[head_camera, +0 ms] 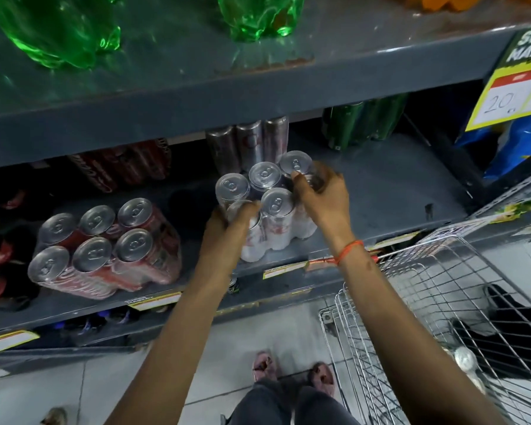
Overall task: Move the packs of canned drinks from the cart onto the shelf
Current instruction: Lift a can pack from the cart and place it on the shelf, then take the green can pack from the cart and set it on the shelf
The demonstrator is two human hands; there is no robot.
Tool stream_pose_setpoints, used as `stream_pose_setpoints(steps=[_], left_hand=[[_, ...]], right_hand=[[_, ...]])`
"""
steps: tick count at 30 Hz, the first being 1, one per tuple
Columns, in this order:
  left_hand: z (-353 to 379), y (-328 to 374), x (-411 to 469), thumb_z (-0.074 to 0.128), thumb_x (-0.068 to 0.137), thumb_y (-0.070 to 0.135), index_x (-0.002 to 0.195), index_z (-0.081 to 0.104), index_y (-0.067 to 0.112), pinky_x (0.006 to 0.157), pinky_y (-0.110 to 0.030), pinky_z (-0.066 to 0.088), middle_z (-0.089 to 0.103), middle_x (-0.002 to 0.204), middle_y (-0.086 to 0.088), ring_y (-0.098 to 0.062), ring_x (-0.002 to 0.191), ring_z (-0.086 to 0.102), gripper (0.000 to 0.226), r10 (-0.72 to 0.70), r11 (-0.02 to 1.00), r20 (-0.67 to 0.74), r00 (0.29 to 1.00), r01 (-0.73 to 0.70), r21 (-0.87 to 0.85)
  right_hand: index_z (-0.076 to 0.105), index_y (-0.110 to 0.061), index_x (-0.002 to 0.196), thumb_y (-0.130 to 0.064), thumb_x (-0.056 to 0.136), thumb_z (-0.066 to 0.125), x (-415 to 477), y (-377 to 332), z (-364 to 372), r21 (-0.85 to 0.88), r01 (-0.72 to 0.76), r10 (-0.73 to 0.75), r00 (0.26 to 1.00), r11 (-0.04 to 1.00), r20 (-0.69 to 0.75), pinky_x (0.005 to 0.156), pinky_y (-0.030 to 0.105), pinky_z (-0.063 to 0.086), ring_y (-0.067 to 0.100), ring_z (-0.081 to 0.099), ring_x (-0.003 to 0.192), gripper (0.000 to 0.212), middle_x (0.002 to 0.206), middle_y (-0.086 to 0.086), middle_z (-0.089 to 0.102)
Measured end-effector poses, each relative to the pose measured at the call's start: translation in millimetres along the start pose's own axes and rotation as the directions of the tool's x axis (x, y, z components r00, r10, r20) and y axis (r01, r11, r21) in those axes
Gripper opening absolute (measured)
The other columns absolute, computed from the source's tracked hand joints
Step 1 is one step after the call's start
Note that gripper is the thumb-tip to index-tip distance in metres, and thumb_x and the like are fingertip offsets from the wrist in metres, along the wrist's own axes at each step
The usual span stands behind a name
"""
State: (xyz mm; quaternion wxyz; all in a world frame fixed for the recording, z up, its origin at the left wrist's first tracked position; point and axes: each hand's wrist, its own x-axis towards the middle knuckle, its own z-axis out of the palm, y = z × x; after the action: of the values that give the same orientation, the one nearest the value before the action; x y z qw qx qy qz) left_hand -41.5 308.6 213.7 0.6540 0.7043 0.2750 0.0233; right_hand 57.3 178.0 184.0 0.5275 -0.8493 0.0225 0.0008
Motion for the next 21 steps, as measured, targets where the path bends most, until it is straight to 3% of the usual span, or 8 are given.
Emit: stream_pose_setpoints(steps=[1,2,4,6,9,13,16,21], left_hand=[[7.2,-7.6,-0.3,0.060,0.080,0.041,0.124,0.055,0.010,0.095,-0.030,0.047,0.062,0.127,-0.011,-0.021,0.122,0.054,0.053,0.070,0.976,-0.046,0.997,-0.059,0.207],[15.0,-17.4,-2.0,0.057,0.083,0.043,0.138,0.038,0.002,0.113,-0.039,0.031,0.039,0.147,-0.022,-0.030,0.139,0.033,0.071,0.165,0.889,-0.094,0.982,-0.107,0.445],[32.4,-32.3,-12.5,0.049,0.088,0.042,0.145,0.015,-0.007,0.120,-0.043,0.004,0.008,0.155,-0.031,-0.038,0.146,0.002,0.083,0.421,0.627,-0.104,0.901,-0.206,0.752],[52.5,-47.5,-21.4,0.049,0.087,0.036,0.145,0.016,-0.006,0.119,-0.041,0.000,0.009,0.155,-0.028,-0.035,0.145,-0.001,0.078,0.590,0.462,0.007,0.807,-0.345,0.817],[89.1,-74.5,-24.7,0.048,0.086,0.023,0.145,0.020,-0.003,0.120,-0.038,0.005,0.018,0.155,-0.022,-0.025,0.146,0.003,0.070,0.663,0.385,0.160,0.731,-0.516,0.765],[147.6,-106.1,-30.2,0.041,0.087,0.020,0.144,0.024,-0.002,0.119,-0.041,0.016,0.022,0.155,-0.022,-0.027,0.145,0.006,0.063,0.590,0.320,0.369,0.718,-0.627,0.710],[197.9,-136.0,-31.7,0.036,0.092,0.024,0.146,0.014,-0.001,0.120,-0.041,0.015,0.010,0.158,-0.020,-0.030,0.147,0.003,0.064,0.423,0.288,0.542,0.726,-0.675,0.679],[289.0,-187.8,-38.6,0.034,0.097,0.031,0.147,-0.001,0.000,0.121,-0.038,0.007,-0.004,0.159,-0.018,-0.029,0.148,-0.002,0.069,0.069,0.259,0.797,0.600,-0.782,0.566]], right_hand=[[0.066,-0.007,0.121,-0.027,0.090,0.064,-1.8,1.5,0.4,0.018,0.002,-0.002,1.000,1.000,-0.002,0.101,0.042,0.049,0.034,0.060,0.117,0.037,0.106,0.013,0.068],[0.064,-0.006,0.124,-0.024,0.092,0.062,-5.5,4.2,0.5,0.027,0.020,-0.019,1.000,0.999,-0.025,0.103,0.044,0.048,0.034,0.059,0.119,0.037,0.115,0.016,0.066],[0.059,-0.005,0.134,-0.021,0.095,0.059,-18.9,13.3,-3.0,0.042,0.064,-0.059,0.990,0.997,-0.125,0.109,0.042,0.043,0.032,0.055,0.126,0.042,0.128,0.015,0.061],[0.056,-0.006,0.138,-0.023,0.098,0.054,-34.5,29.3,-11.5,0.056,0.122,-0.104,0.964,0.991,-0.246,0.111,0.038,0.041,0.028,0.053,0.129,0.044,0.130,0.006,0.056],[0.058,-0.004,0.132,-0.022,0.100,0.047,-50.2,69.3,-33.3,-0.021,0.175,-0.170,0.907,0.984,-0.386,0.110,0.041,0.043,0.027,0.055,0.125,0.038,0.124,-0.003,0.050],[0.061,0.003,0.123,-0.007,0.097,0.047,-63.9,148.9,-75.6,-0.254,0.078,-0.193,0.861,0.964,-0.471,0.102,0.043,0.044,0.035,0.054,0.116,0.031,0.123,0.022,0.057],[0.062,0.004,0.122,-0.008,0.097,0.048,-75.6,213.7,-104.1,-0.350,-0.075,-0.121,0.854,0.934,-0.506,0.103,0.042,0.042,0.031,0.051,0.117,0.032,0.124,0.023,0.058],[0.055,0.002,0.136,-0.023,0.098,0.046,-111.7,311.3,-142.0,-0.365,-0.491,0.237,0.796,0.791,-0.556,0.115,0.046,0.030,0.042,0.045,0.136,0.047,0.143,0.027,0.050]])
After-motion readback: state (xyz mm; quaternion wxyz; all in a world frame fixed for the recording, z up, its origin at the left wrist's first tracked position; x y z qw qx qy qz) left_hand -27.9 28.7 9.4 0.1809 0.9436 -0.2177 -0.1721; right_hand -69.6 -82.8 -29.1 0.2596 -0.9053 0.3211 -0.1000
